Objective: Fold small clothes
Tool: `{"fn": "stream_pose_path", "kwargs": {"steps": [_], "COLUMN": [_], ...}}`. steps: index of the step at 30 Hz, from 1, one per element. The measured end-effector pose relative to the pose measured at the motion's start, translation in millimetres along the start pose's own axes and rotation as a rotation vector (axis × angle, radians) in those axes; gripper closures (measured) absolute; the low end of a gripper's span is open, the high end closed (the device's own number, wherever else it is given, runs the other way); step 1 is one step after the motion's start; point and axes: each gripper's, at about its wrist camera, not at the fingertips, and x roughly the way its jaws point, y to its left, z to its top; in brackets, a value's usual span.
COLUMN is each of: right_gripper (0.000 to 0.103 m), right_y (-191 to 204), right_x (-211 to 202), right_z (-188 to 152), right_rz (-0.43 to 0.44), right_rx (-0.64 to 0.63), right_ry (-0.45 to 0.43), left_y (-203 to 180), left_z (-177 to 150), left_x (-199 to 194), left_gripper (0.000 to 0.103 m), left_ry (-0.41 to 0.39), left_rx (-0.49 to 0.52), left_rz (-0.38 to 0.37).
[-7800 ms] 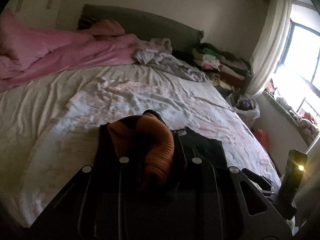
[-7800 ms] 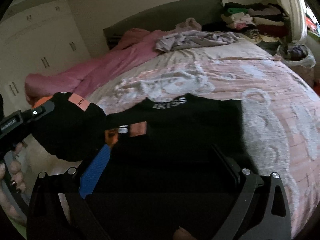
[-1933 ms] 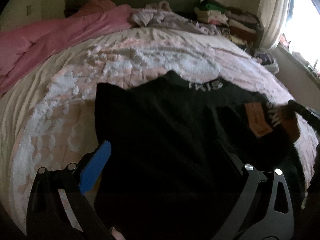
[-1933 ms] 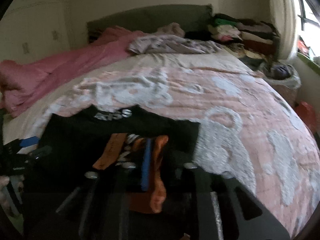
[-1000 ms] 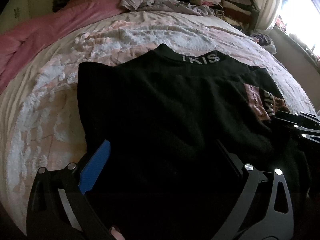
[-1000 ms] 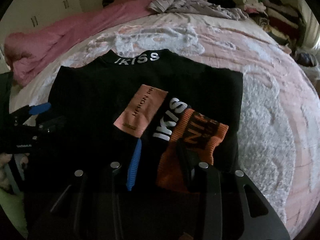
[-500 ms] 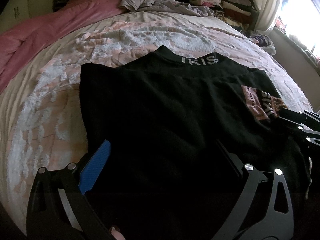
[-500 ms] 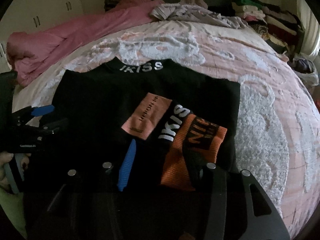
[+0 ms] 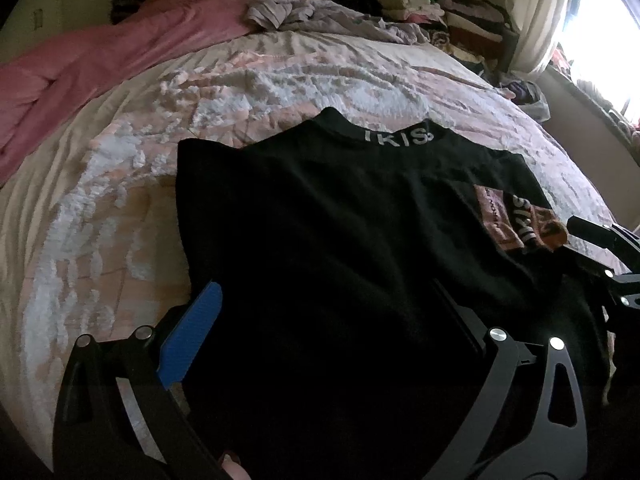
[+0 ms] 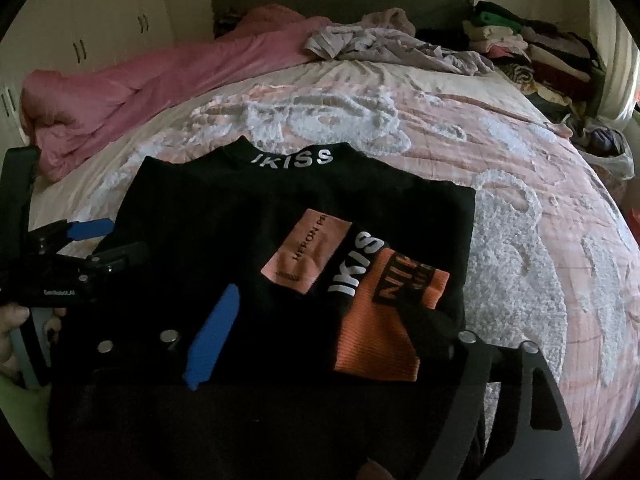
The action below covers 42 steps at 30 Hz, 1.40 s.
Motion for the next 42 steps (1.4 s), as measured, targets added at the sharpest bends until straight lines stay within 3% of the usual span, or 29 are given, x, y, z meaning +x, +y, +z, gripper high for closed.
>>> {"fn": "stream_pose_path", "kwargs": {"steps": [4,7,29,42], "right_gripper": [0.007,0.006,0.005,0.005], "right_y": [3,3,7,7], "right_x": [-5,-7,-63,-95], "right_z": [1,2,3,-11], "right_rz": [-0.015,-0.026,0.007,0.025], "right_rx": [0.000,0.004,0.051,0.100], "right_ry": [-0.022,-0.030,-0.151,-0.176], "left_y": [2,5,-5,-7], "left_z": [1,2,-6,-14], "left_x": [-5,-8,-53,-81], "left_gripper": [0.010,0.010,0.010,0.010], "left_ry": [-0.008,-0.013,-0.092,-0.121], "left_rx": [-0.002,-0.017,-0.002,-0.003], "left_rz": [0.010,0.010,0.054,0.052]}}
